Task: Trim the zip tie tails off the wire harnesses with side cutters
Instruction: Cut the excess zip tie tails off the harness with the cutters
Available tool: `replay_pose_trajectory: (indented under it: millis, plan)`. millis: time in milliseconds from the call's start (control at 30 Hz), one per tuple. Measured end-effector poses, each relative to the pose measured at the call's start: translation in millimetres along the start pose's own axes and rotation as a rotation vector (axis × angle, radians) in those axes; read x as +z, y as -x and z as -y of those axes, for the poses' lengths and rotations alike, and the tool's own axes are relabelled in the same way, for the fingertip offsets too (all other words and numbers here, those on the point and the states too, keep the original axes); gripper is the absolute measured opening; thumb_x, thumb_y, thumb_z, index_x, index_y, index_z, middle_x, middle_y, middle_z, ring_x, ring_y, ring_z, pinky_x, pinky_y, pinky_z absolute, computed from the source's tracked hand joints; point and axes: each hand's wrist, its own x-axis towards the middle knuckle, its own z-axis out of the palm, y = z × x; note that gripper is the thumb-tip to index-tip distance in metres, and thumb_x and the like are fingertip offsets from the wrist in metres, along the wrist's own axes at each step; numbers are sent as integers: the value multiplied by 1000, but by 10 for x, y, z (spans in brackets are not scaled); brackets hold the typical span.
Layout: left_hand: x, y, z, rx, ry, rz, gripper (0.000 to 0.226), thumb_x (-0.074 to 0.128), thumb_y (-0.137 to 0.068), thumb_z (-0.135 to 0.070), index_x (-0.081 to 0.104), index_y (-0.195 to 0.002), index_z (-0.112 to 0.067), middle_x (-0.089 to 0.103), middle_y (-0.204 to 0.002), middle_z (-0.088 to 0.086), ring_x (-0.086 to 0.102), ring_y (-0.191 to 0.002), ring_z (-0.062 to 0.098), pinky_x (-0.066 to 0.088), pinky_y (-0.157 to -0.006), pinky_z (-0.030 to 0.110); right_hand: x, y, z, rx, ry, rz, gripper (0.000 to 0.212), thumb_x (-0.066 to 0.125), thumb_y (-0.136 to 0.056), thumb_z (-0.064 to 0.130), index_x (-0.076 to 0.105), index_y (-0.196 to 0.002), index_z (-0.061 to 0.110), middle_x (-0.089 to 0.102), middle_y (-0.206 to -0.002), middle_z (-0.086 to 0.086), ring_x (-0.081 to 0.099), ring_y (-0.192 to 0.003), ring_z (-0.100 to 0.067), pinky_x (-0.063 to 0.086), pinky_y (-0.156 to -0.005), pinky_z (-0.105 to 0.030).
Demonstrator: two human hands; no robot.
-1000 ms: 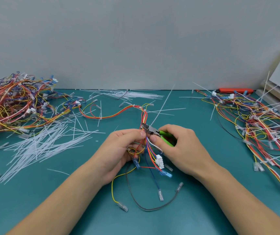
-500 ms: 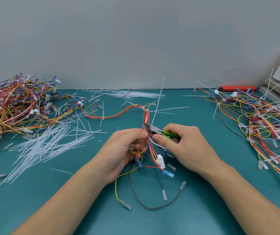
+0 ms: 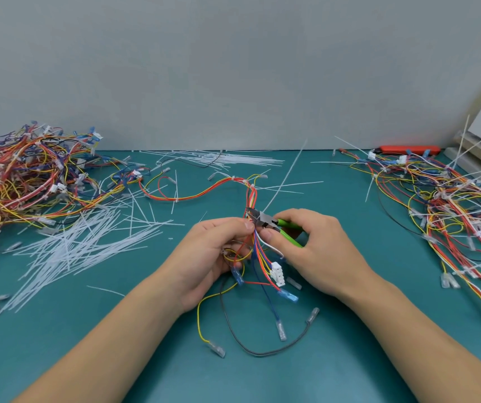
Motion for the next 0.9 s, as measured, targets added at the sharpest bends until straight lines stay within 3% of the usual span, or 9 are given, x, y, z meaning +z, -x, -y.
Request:
replay_pose_trajectory:
  millis: [133,200,300,500,600,700,900]
  plan:
    - [5,0,-5,-4,-2,-5,15,68,-80,-29,78,-80,-17,59,-72,1,52,-62,11,38,-55,26,0,0,20,9,-8,2,45,58,-84,76,71,-89,33,65,-75,12,58,-71,-8,48,-64,-33]
    - [1,-1,-6,-5,6,-12,13,68,-80,-28,77,-79,-18,58,-72,0,52,-62,11,38,-56,26,-12,-5,20,25,-32,23,48,58,-84,76,67,-82,29,57,-61,10,48,-56,-9,41,-56,-33]
    - [-1,1,-9,-6,14,-11,13,68,-80,-28,76,-81,-17,59,-73,1,53,-62,12,38,-56,26,-54,-15,6,21,-18,37,54,58,-83,79,63,-83,26,46,-53,7,36,-51,-10,33,-53,-32]
    - [5,3,-12,-2,20,-7,14,68,-81,-28,78,-79,-18,62,-72,-1,53,-61,11,39,-55,26,-26,4,13,10,16,2,49,58,-83,78,63,-82,29,51,-59,6,44,-55,-12,42,-56,-37]
    - [-3,5,-12,3,19,3,16,67,-81,-28,79,-80,-17,63,-73,0,53,-61,11,39,-55,25,-15,0,31,0,21,-14,44,57,-82,77,67,-88,35,64,-79,11,60,-76,-9,53,-69,-39]
    - [1,5,-14,9,15,15,16,67,-82,-28,79,-77,-18,63,-71,-2,54,-60,10,39,-54,25,-18,0,27,-15,14,-13,44,56,-83,77,70,-95,36,68,-89,16,62,-90,-5,54,-79,-35]
    - [-8,-3,-5,8,26,11,15,67,-82,-28,79,-78,-18,60,-72,-1,53,-60,11,38,-54,25,-14,2,7,-21,27,-11,43,57,-85,75,71,-98,37,68,-91,17,62,-92,-5,53,-79,-32]
